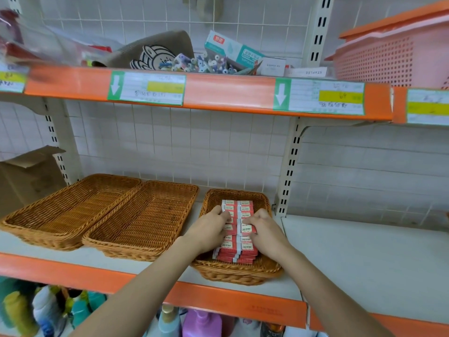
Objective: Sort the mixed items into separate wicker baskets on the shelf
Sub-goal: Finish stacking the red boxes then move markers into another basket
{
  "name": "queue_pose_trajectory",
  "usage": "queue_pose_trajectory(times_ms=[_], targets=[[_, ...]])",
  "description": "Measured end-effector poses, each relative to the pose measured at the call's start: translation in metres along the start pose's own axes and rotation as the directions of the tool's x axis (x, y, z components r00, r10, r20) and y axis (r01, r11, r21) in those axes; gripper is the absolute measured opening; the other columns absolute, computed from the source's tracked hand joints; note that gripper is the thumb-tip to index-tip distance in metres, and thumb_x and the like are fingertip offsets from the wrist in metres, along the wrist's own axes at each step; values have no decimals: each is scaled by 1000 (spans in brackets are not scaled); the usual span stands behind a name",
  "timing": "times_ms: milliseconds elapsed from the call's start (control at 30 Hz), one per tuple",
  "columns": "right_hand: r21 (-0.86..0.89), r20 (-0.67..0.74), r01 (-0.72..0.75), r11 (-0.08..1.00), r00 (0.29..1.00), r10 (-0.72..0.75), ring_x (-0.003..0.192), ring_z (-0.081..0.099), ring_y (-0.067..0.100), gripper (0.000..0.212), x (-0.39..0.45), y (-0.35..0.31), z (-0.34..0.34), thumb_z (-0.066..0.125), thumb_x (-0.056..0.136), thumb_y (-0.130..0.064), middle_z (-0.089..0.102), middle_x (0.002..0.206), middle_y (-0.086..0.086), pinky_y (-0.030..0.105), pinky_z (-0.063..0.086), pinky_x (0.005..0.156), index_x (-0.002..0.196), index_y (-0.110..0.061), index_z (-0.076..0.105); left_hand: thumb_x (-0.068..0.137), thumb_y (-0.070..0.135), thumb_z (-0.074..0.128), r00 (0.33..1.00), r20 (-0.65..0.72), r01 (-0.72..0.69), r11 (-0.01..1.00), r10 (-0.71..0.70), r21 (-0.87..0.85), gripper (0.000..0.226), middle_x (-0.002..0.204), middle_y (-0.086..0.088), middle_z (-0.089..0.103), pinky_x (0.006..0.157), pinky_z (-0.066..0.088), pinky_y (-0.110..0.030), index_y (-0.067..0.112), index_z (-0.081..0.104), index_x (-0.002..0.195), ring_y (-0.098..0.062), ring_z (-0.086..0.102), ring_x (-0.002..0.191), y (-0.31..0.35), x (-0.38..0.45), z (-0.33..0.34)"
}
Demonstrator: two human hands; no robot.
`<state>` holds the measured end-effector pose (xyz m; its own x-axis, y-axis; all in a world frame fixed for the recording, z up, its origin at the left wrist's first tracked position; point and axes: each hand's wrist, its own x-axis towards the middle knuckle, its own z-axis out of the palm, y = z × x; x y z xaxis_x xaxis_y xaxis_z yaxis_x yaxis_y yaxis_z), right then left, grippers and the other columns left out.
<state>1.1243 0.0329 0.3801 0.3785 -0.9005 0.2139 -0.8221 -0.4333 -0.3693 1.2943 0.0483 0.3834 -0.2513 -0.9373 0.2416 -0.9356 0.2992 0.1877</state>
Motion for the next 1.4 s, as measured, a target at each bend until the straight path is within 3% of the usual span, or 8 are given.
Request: queue_pose_trajectory(times_ms=[367,533,633,733,867,1000,1300,1400], targets=[[-140,-32,-13,990,999,9,100,52,12,26,-4,-3,4,44,101,-23,43,125,0,23,50,83,125,-16,48,96,18,49,992,-109,-58,998,56,-21,17,118,-2,49,85,49,-28,12,57,111,-18,54,104,-5,-4,7],[-167,-48,-43,985,998,35,82,49,4,32,-3,-6,6,33,104,-29,48,110,-1,19,38,64,125,-15,51,97,16,49,991,-101,-86,996,86,9,16,114,-2,54,86,49,-28,10,61,105,-18,56,103,-6,-4,8],[-300,-14,-17,954,1000,14,107,50,14,35,-9,-12,0,37,103,-28,50,123,2,26,44,84,130,-13,54,97,20,47,995,-70,-71,994,77,77,20,112,-3,56,85,48,-30,10,61,106,-21,56,104,-2,-8,4],[-381,43,11,925,999,6,122,42,20,41,-20,-14,-7,33,104,-32,47,136,2,33,36,100,137,-15,50,99,28,42,999,-16,-36,989,39,146,29,113,-5,57,84,47,-32,9,60,112,-23,57,104,11,-15,-3],[-317,287,20,948,955,76,147,10,21,61,-40,-15,-16,20,102,-50,13,161,1,44,11,117,155,-20,16,101,34,35,976,211,38,994,-59,105,43,128,-15,55,96,46,-39,7,50,130,-31,54,114,29,-22,-4],[-264,373,-31,964,919,131,149,-11,18,70,-68,-9,-32,18,99,-60,-11,162,0,47,0,119,154,-24,-4,102,37,26,939,334,52,992,-89,118,56,154,-17,26,116,23,-45,8,23,150,-33,22,141,55,-39,-8],[-238,360,-6,971,928,94,149,-11,17,70,-156,28,-70,24,99,-57,-13,162,-2,48,1,119,155,-26,-5,102,44,30,938,343,-13,985,-47,170,64,161,-6,-8,118,1,-47,18,1,154,-27,-4,148,149,-77,-9],[-236,344,-28,971,933,111,149,-10,18,70,-187,48,-85,26,99,-57,-13,161,-2,49,2,119,154,-27,-5,102,47,27,936,349,-22,977,-55,214,65,161,-7,-8,119,0,-46,21,-3,154,-27,-5,148,184,-80,-1]])
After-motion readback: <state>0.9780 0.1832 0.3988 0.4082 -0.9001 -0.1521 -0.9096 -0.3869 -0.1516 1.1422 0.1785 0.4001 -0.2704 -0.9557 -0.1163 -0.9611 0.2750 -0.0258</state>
